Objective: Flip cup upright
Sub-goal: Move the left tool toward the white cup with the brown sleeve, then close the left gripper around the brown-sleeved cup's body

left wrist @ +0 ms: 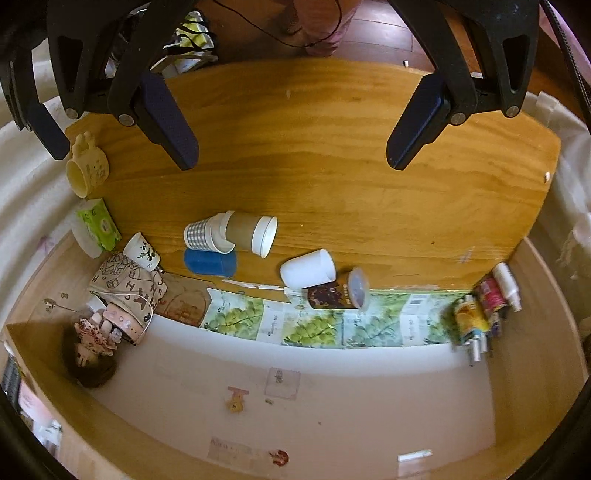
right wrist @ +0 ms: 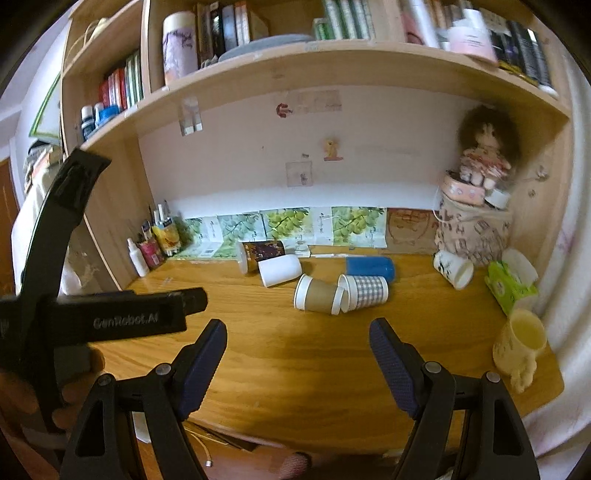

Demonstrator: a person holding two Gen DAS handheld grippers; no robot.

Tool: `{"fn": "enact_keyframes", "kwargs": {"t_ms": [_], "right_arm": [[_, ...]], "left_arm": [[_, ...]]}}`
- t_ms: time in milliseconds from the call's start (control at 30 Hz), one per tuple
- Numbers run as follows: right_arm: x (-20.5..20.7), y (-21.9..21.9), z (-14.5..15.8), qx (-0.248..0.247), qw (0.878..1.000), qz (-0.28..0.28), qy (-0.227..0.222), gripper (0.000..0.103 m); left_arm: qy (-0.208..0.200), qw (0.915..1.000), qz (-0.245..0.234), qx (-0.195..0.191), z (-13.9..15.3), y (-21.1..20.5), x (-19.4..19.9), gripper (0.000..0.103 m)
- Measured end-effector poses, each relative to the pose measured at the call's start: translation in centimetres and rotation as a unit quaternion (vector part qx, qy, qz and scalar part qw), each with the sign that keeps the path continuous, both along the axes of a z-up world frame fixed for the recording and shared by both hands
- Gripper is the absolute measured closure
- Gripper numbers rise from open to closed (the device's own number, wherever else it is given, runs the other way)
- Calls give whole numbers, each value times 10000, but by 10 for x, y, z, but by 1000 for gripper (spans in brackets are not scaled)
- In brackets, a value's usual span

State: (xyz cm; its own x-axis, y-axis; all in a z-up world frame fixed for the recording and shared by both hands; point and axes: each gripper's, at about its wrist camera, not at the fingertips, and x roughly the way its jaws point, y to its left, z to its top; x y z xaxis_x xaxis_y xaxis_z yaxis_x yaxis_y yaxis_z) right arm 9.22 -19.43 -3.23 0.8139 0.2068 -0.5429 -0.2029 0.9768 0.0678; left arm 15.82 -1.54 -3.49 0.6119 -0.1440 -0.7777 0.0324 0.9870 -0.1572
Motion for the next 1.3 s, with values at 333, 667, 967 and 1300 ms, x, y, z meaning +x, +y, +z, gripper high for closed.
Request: {"fn": "enact_keyframes", "kwargs": {"t_ms": [333,667,967,1300], "right_arm": [[75,13,-13,-437,9989,112,98,23],[113,7,-26,-270,9980,-316,483,23],[130,-15,-36,-289,9962,-243,784,23],[154,-43,-51,-258,9911,709,1101,23]], "left_arm": [[558,9980,-265,-163,-22,5,89,1],[1444,9860,-497,-670,-52,-8,144,1],[2084,9729,-167,-984,-72,-21,165,1],[2550,9512,933,-1468,-97,-39,179,1]]}}
